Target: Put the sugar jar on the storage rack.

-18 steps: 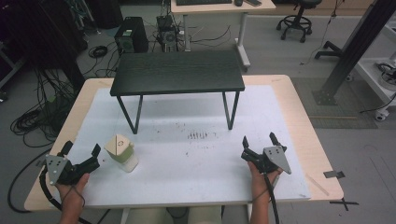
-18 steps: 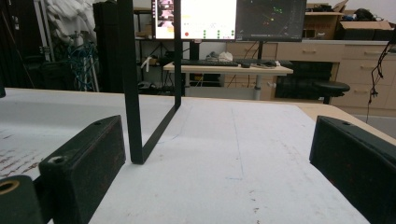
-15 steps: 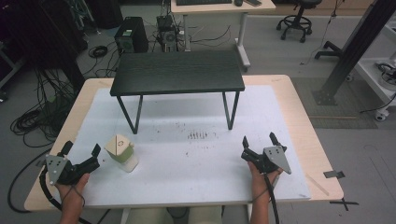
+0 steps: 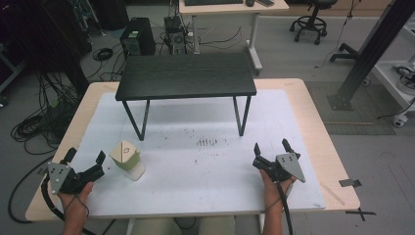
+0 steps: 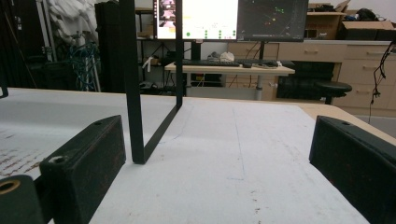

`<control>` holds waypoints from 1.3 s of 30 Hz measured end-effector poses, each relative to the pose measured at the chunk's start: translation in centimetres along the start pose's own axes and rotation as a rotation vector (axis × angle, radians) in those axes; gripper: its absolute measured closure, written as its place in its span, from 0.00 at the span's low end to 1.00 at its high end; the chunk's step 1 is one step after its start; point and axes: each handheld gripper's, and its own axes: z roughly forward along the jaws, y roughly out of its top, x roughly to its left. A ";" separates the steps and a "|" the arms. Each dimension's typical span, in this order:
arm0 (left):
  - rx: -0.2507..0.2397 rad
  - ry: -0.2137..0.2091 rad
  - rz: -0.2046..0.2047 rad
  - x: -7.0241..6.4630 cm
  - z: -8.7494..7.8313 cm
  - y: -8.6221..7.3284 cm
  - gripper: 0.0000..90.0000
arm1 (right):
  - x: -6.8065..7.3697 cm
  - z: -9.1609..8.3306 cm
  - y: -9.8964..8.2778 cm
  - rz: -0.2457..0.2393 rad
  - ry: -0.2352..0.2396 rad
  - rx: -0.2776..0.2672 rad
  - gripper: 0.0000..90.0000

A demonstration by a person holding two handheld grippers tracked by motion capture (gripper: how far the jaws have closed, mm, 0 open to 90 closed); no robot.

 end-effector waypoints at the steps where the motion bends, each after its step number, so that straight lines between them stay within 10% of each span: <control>1: 0.001 -0.004 0.002 0.0 0.0 0.0 0.05 | 0.0 0.0 0.0 0.000 0.000 0.000 0.05; 16: -0.028 -0.095 -0.019 0.7 -2.0 1.4 0.02 | 0.1 0.0 0.0 -0.010 0.000 0.004 0.05; 39: -0.089 -0.405 -0.069 -1.6 -4.3 4.6 0.00 | 0.1 0.0 0.0 -0.017 -0.002 0.006 0.06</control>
